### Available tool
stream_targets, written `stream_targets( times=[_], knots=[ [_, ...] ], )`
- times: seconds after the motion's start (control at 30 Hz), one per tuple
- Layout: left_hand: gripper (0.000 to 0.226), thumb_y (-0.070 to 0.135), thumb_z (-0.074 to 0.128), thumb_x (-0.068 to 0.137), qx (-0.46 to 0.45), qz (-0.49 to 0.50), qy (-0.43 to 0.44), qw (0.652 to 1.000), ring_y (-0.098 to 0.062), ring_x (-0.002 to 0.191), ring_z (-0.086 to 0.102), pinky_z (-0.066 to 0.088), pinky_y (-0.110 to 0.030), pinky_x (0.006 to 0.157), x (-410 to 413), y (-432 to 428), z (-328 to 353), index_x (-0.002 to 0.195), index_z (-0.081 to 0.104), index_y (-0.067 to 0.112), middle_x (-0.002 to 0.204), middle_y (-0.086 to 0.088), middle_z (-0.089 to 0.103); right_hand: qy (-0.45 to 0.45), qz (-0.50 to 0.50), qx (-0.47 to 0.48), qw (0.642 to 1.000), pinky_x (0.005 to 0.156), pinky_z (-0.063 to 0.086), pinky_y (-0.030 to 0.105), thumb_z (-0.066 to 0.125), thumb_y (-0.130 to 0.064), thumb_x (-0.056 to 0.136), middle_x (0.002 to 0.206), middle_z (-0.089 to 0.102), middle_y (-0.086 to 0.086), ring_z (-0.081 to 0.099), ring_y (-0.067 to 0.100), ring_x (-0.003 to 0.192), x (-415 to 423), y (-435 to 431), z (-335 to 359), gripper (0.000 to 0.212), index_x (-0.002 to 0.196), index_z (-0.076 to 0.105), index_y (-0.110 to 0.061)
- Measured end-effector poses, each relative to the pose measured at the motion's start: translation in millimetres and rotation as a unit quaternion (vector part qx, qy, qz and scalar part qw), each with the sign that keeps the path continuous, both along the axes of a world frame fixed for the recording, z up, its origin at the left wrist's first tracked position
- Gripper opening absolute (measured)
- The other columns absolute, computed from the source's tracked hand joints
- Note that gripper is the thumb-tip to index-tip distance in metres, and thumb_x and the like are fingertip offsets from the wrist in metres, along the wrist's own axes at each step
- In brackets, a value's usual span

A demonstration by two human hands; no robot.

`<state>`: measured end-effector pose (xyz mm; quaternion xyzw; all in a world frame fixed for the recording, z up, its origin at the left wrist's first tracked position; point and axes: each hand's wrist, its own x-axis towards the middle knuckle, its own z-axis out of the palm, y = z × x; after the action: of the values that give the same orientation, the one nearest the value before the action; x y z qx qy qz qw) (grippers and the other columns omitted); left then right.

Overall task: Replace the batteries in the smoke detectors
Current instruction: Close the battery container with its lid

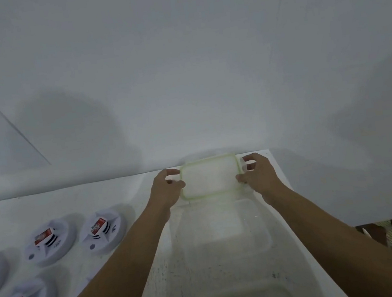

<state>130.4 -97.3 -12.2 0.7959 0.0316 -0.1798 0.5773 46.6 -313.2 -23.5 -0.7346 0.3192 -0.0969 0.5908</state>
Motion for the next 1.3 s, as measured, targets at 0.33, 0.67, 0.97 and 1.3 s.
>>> stream_targets(
  times=[0.33,0.67,0.97,1.3],
  knots=[
    [0.034,0.003,0.068,0.092,-0.047,-0.005,-0.199,0.979,-0.016,0.085,0.067,0.052,-0.030,0.077,-25,34,28,0.113,0.061,0.029,0.099,0.008,0.069,-0.266,0.063,-0.049,0.961,0.073,0.054,0.020,0.060,0.013,0.091,0.099,0.069,0.016,0.073,0.020,0.093,-47,21,35,0.026,0.096,0.054,-0.012],
    [0.063,-0.024,0.060,0.084,-0.026,-0.042,-0.367,0.929,0.000,0.103,0.067,0.055,-0.017,0.081,-97,82,-4,0.084,0.080,0.036,0.101,0.015,0.073,-0.307,0.068,-0.040,0.948,0.087,0.055,0.023,0.062,0.027,0.080,0.089,0.076,0.005,0.071,0.023,0.105,-105,22,2,0.032,0.073,0.072,-0.003],
    [0.061,-0.026,0.055,0.081,0.068,-0.056,-0.398,0.913,0.015,0.110,0.058,0.048,-0.004,0.077,-132,86,-28,0.089,0.080,0.028,0.106,0.016,0.069,-0.285,0.061,-0.119,0.949,0.093,0.055,0.023,0.050,0.031,0.083,0.096,0.076,-0.002,0.068,0.011,0.114,-127,25,-27,0.056,0.071,0.071,-0.018],
    [0.032,0.019,0.063,0.097,-0.011,-0.015,-0.202,0.979,-0.007,0.120,0.050,0.043,-0.015,0.087,-136,66,-9,0.125,0.060,0.035,0.133,0.009,0.049,-0.177,0.021,-0.064,0.982,0.096,0.047,0.022,0.053,-0.011,0.101,0.115,0.065,-0.008,0.059,0.004,0.110,-130,43,-7,0.022,0.108,0.067,-0.026]
  ],
)
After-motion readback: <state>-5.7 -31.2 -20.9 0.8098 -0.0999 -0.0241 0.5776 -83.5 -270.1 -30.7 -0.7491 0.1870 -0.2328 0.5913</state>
